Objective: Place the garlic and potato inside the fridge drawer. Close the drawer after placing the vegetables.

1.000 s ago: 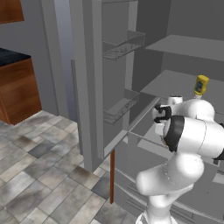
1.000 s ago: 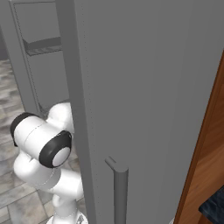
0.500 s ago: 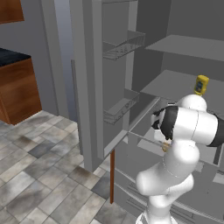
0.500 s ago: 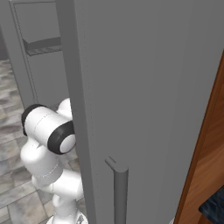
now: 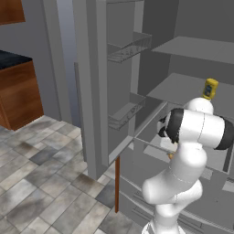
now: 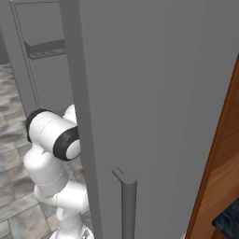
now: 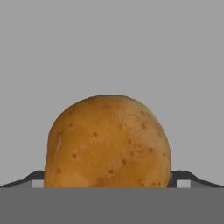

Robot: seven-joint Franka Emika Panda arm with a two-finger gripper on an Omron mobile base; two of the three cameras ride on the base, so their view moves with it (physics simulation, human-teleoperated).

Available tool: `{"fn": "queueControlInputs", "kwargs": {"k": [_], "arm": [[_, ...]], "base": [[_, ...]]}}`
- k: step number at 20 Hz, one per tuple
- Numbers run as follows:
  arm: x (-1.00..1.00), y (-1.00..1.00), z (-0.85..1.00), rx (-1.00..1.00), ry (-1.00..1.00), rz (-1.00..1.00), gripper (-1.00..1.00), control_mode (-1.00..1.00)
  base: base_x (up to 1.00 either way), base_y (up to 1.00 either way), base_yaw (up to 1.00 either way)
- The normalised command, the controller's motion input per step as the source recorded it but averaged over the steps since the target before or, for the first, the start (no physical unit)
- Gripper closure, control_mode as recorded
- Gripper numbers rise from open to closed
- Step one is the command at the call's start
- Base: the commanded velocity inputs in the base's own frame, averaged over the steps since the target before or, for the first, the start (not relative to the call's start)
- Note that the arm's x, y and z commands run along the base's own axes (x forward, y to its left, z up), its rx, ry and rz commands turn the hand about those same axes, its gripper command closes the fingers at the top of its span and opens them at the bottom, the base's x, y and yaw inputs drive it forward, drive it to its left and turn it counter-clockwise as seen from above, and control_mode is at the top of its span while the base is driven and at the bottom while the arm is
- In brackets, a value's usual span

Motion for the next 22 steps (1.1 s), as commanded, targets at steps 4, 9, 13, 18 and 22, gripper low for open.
{"fn": "queueControlInputs", "kwargs": {"k": [4, 9, 13, 18, 22], "arm": [[-0.04, 0.00, 0.26, -0.02, 0.00, -0.01, -1.00, -1.00], [0.00, 0.00, 0.56, -0.06, 0.00, -0.02, -1.00, -1.00], [0.01, 0.03, 0.39, -0.06, 0.00, 0.00, -1.00, -1.00], [-0.34, 0.30, 0.75, -0.13, -0.12, 0.00, -1.00, -1.00], [-0.70, 0.66, 0.81, -0.11, -0.13, 0.00, -1.00, -1.00]], "base": [[0.00, 0.00, 0.00], [0.00, 0.00, 0.00], [0.00, 0.00, 0.00], [0.00, 0.00, 0.00], [0.00, 0.00, 0.00]]}}
